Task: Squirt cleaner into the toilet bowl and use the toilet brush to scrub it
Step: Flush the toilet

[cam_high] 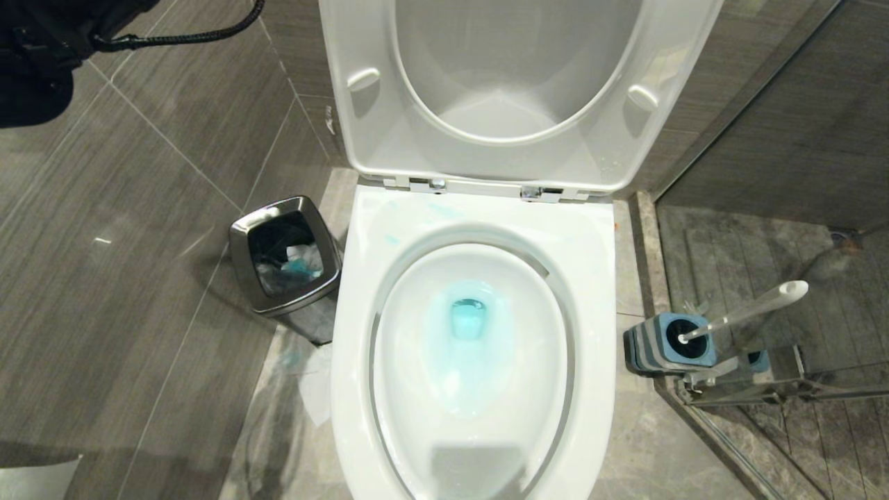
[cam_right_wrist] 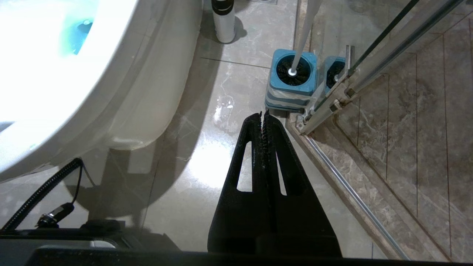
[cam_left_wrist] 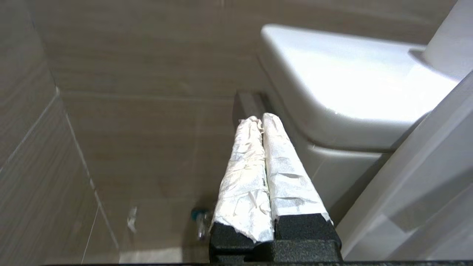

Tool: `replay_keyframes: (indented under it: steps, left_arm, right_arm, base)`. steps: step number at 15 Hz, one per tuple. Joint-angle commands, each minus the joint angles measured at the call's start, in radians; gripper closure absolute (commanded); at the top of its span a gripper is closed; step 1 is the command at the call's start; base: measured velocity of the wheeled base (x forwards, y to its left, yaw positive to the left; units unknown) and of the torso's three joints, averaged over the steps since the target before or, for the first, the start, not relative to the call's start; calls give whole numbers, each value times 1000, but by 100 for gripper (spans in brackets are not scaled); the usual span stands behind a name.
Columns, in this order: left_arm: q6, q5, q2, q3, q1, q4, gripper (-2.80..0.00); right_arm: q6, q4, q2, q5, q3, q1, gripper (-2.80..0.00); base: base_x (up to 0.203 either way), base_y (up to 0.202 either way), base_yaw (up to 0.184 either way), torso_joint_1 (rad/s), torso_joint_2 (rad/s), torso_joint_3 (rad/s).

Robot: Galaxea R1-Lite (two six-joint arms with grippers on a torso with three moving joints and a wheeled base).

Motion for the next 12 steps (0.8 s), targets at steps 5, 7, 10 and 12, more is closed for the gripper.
replay_keyframes:
  steps: [5, 7, 10, 12]
  left_arm:
    - [6, 44, 90, -3, -44, -160, 0]
    - [8, 45, 104, -3, -44, -161, 0]
    - [8, 65, 123, -15, -52, -176, 0]
    - [8, 67, 126, -15, -52, -189, 0]
  right_arm:
    - [0, 0, 1, 0, 1, 0, 0]
    - [0, 0, 1, 1, 0, 0, 0]
    - [0, 0, 1, 0, 0, 0, 0]
    - [0, 0, 1, 0, 1, 0, 0]
  base:
    - [0, 0, 0, 0, 0, 0]
    - [0, 0, 0, 0, 0, 0]
    - [0, 0, 0, 0, 0, 0]
    - [0, 0, 0, 0, 0, 0]
